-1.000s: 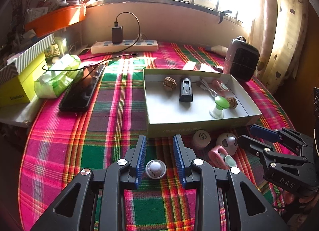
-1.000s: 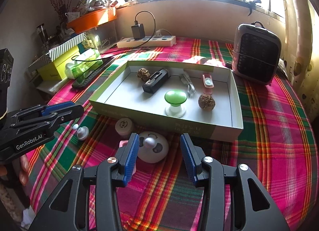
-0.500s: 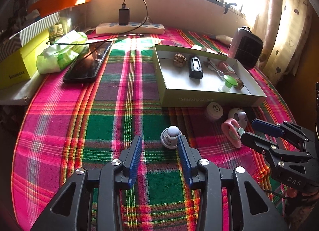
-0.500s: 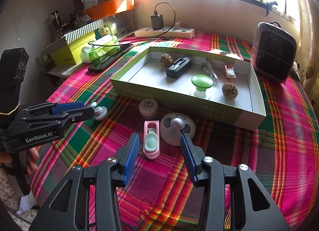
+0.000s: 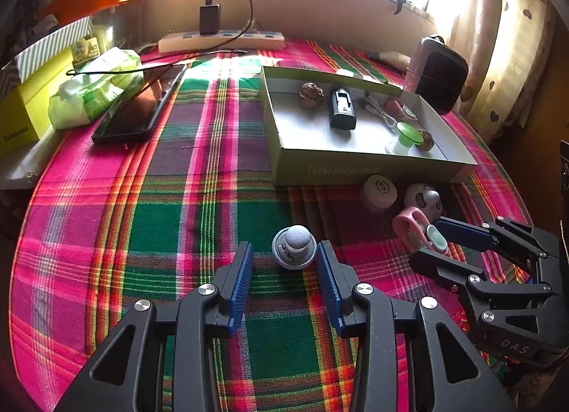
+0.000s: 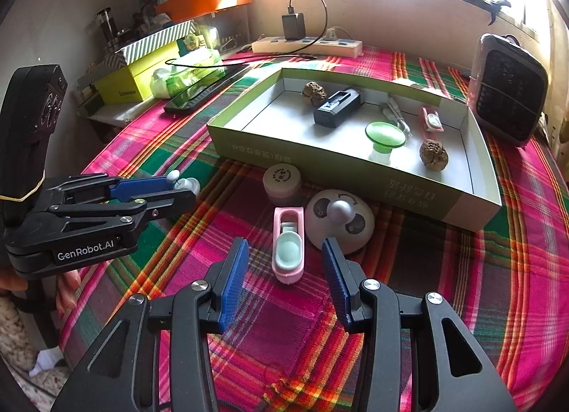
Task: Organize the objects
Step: 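Move the right gripper onto the other pink clip while the left approaches the white knob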
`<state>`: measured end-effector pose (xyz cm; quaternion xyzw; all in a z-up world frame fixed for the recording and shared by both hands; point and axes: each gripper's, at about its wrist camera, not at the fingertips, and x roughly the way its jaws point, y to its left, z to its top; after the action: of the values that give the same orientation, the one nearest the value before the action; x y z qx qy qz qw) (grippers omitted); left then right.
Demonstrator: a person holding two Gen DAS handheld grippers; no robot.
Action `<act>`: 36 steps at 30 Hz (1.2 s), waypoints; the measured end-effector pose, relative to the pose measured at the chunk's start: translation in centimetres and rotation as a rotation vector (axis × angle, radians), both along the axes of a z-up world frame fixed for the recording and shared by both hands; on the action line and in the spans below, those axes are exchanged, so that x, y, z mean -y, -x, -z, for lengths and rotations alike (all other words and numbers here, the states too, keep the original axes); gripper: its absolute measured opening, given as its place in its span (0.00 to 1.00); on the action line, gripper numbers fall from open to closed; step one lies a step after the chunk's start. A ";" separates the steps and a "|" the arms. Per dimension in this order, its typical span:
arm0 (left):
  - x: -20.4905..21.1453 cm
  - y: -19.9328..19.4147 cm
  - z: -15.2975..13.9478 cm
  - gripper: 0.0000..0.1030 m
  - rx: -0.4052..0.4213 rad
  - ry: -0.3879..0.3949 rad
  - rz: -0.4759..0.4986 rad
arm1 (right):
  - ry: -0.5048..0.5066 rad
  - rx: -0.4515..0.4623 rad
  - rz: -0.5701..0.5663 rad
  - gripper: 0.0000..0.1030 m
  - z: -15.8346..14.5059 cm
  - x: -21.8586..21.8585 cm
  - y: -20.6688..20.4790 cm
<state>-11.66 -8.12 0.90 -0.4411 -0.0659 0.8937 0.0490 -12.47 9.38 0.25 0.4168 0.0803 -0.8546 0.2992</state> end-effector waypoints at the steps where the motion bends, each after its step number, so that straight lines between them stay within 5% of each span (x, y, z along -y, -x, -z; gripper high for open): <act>1: 0.0 0.1 0.0 0.34 0.000 -0.001 0.002 | -0.002 0.001 -0.003 0.43 0.1 0.1 0.0; 18: -0.2 0.8 0.1 0.34 -0.012 0.010 0.004 | -0.008 0.007 -0.017 0.43 0.4 1.3 0.4; 36: -0.1 0.8 0.1 0.23 -0.019 0.039 -0.015 | -0.030 -0.005 0.004 0.18 0.4 1.3 0.7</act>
<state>-12.42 -8.04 0.77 -0.4330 -0.0512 0.8993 0.0345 -13.17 8.07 -0.17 0.4193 0.0931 -0.8548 0.2912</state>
